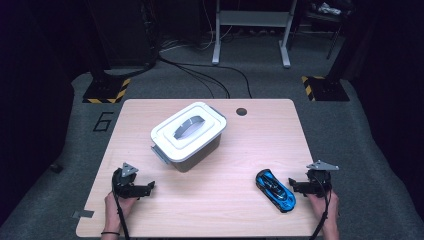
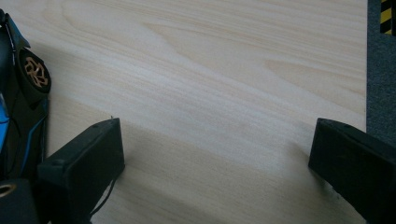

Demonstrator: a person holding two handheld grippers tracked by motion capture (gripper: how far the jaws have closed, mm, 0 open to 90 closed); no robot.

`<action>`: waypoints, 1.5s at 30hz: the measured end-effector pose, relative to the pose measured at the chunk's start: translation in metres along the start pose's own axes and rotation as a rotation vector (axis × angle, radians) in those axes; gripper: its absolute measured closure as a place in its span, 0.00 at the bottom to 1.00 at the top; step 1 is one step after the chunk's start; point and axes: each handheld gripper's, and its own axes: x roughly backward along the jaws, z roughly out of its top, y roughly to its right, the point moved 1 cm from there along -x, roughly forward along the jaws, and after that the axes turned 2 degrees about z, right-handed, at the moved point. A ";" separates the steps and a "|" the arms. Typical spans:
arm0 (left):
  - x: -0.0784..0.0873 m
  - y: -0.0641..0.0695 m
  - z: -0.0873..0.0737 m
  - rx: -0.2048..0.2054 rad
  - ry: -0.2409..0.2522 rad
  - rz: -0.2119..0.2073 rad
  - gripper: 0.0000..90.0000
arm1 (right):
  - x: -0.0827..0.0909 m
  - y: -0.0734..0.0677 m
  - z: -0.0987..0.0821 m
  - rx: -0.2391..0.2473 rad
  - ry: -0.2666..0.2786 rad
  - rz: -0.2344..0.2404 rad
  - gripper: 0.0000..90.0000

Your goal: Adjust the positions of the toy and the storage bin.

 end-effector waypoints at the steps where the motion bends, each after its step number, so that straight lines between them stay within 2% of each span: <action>1: 0.000 0.000 0.000 0.000 0.000 0.000 0.04 | 0.000 0.000 0.000 0.000 0.000 0.000 0.03; 5: 0.005 -0.001 0.011 0.012 0.016 -0.016 0.01 | 0.000 0.000 0.000 0.000 0.000 0.001 0.03; 9: 0.018 -0.001 0.030 0.001 0.062 -0.034 0.01 | 0.000 0.000 0.000 -0.003 0.002 0.000 0.03; 11: 0.025 0.000 0.041 -0.012 0.073 -0.058 0.01 | 0.000 0.000 0.000 -0.003 0.003 -0.001 0.04; 16: 0.038 0.004 0.070 -0.066 0.099 -0.085 0.00 | 0.001 0.000 0.000 -0.011 0.001 -0.002 0.04; 24: 0.053 0.008 0.107 -0.107 0.148 -0.105 0.00 | 0.001 0.000 0.000 -0.012 0.003 -0.003 0.04; 29: 0.050 0.005 0.129 -0.122 0.133 -0.111 0.01 | 0.001 0.000 0.000 -0.011 0.006 -0.005 0.05; 34: 0.039 -0.004 0.147 -0.084 0.116 -0.134 0.04 | 0.001 0.001 0.000 -0.016 0.009 -0.011 0.07; 37: 0.031 -0.010 0.155 -0.057 0.112 -0.138 0.11 | 0.001 0.000 0.000 -0.016 0.009 -0.012 0.07; 39: 0.026 -0.012 0.159 -0.054 0.102 -0.131 0.23 | 0.001 0.000 0.000 -0.016 0.009 -0.012 0.07; 41: 0.019 -0.014 0.162 -0.048 0.087 -0.152 0.30 | 0.001 0.000 0.000 -0.016 0.008 -0.012 0.07; 43: 0.017 -0.016 0.164 -0.028 0.093 -0.164 0.37 | 0.001 0.000 0.000 -0.016 0.008 -0.013 0.07; 45: 0.015 -0.017 0.166 -0.016 0.094 -0.151 0.42 | 0.001 0.000 0.000 -0.016 0.008 -0.013 0.07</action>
